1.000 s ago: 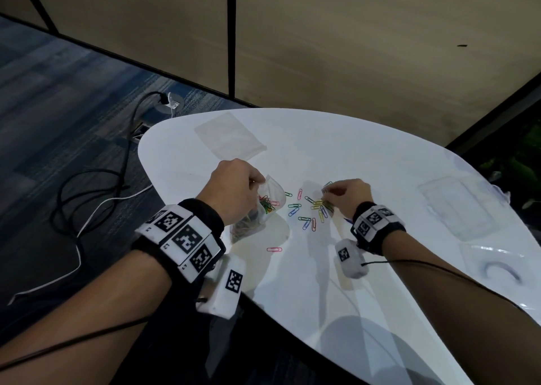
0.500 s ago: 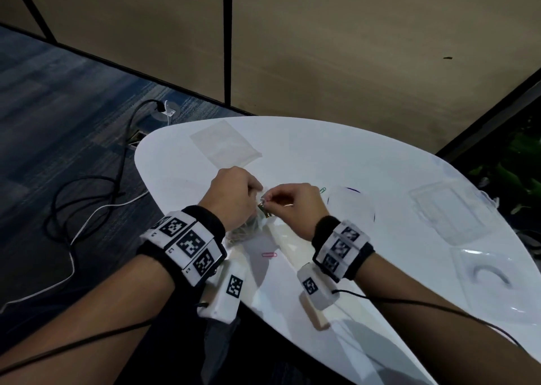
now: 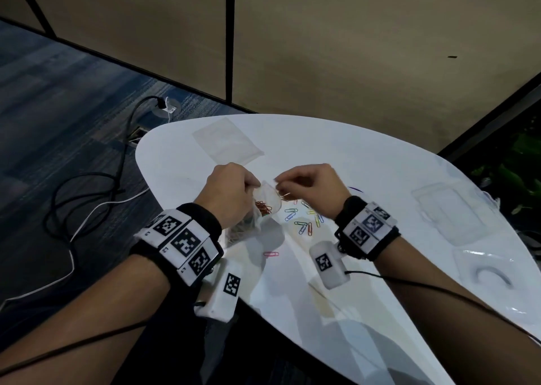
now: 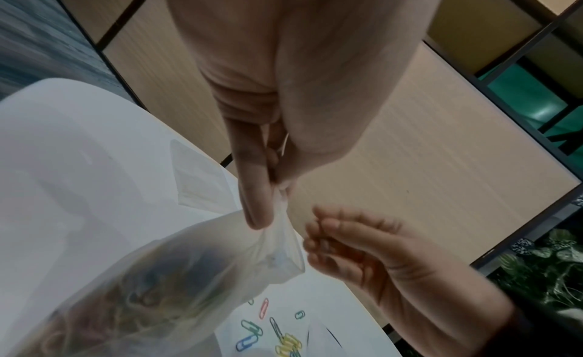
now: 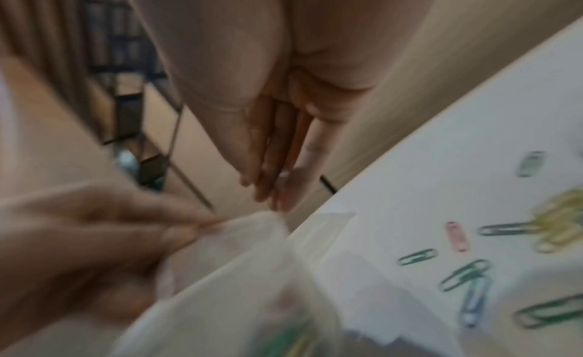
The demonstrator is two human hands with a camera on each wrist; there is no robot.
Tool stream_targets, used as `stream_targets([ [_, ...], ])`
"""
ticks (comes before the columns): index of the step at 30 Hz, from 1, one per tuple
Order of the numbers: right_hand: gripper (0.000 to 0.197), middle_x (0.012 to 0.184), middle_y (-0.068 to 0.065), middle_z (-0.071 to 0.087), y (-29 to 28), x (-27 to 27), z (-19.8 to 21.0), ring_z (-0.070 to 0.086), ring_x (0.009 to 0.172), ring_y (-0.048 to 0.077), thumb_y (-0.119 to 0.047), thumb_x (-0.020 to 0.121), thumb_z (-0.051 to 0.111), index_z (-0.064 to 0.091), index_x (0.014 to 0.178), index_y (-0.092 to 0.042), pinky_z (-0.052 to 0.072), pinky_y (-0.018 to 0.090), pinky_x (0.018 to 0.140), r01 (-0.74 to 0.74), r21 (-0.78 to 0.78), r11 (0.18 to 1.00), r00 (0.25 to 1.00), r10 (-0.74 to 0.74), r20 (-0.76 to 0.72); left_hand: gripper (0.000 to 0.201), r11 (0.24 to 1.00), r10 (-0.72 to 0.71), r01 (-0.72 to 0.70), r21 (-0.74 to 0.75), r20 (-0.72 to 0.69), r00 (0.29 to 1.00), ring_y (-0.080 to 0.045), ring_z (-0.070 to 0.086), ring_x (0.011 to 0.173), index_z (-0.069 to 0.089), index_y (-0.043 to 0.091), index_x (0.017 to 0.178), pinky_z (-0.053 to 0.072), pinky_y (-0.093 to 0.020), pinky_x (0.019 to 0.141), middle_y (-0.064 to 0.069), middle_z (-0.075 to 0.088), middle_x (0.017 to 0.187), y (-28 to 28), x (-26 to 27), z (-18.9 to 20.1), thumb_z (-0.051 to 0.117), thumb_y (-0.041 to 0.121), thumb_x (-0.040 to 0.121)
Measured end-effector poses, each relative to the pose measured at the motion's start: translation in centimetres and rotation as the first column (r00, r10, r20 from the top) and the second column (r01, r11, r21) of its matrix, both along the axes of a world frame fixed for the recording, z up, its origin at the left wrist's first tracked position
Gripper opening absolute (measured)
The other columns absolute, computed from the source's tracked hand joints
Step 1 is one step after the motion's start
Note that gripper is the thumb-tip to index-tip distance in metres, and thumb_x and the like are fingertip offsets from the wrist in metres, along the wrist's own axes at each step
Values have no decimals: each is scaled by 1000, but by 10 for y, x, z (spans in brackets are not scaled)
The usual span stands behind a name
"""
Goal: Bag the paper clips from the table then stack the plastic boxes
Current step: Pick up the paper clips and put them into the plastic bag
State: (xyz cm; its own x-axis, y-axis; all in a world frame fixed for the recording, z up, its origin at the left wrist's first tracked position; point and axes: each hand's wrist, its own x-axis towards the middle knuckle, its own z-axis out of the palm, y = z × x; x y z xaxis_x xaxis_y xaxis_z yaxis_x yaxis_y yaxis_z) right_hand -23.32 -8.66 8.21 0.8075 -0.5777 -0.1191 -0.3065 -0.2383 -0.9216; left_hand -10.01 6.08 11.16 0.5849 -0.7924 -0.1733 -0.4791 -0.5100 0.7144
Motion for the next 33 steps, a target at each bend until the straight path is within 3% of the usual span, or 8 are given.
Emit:
stream_targets([
  [2,17,100,9,75,-32,-7,-19,71,92,25,-8,90,64,75,100,-15,55,41,95,169,-92,981,974,-180,-136,27,1000,3,-3,4,-26,1000,-29,71,95,76,11,105,56,-39,94,-11,72,110,2,3,-2,51,6,94],
  [6,46,142,15,51,-72,-25,-72,49,129,31,-33,100,42,47,138,-7,37,36,106,-25,-382,924,651,-275,-707,27,1000,-7,7,8,-53,999,-33,73,91,75,10,107,58,-41,91,-14,72,109,4,10,-6,51,6,94],
  [11,58,161,15,13,-44,-5,-105,19,147,30,-37,102,28,17,152,-10,23,42,117,-218,-383,898,705,-126,-698,27,1000,-15,16,10,-54,998,-32,73,91,75,10,107,58,-41,90,-13,70,111,3,11,-7,52,5,94],
  [19,62,164,8,-5,-2,-30,-109,7,150,34,-41,101,28,1,155,-25,19,57,115,-709,-478,518,584,53,-810,27,999,-21,22,23,-43,999,-31,73,90,75,11,106,59,-41,90,-12,70,112,3,8,-5,52,5,93],
  [24,75,163,6,-6,-8,-59,-120,12,145,45,-28,97,46,-4,153,-35,24,57,115,-719,-410,562,524,50,-850,26,999,-31,33,28,-51,998,-31,73,93,74,10,107,58,-41,92,-13,70,114,4,5,-2,53,5,94],
  [28,70,154,18,27,-4,-56,-127,39,133,42,-18,88,62,29,149,-18,43,51,103,-661,-458,594,586,28,-810,26,999,-37,38,34,-48,998,-31,73,95,74,9,108,58,-41,93,-13,70,115,4,3,-1,53,5,94],
  [31,42,89,13,64,2,-49,-127,64,70,29,-5,57,83,67,95,-5,50,30,54,-669,-573,474,651,1,-759,26,998,-42,44,37,-47,998,-31,73,94,74,11,108,58,-41,92,-12,70,114,3,2,-1,53,6,94],
  [33,21,77,11,63,1,-46,-122,61,64,28,-2,61,79,67,78,-6,45,29,51,-655,-599,459,678,8,-735,26,998,-45,47,43,-45,998,-31,72,94,74,12,108,58,-41,92,-12,70,115,2,1,-1,53,6,93],
])
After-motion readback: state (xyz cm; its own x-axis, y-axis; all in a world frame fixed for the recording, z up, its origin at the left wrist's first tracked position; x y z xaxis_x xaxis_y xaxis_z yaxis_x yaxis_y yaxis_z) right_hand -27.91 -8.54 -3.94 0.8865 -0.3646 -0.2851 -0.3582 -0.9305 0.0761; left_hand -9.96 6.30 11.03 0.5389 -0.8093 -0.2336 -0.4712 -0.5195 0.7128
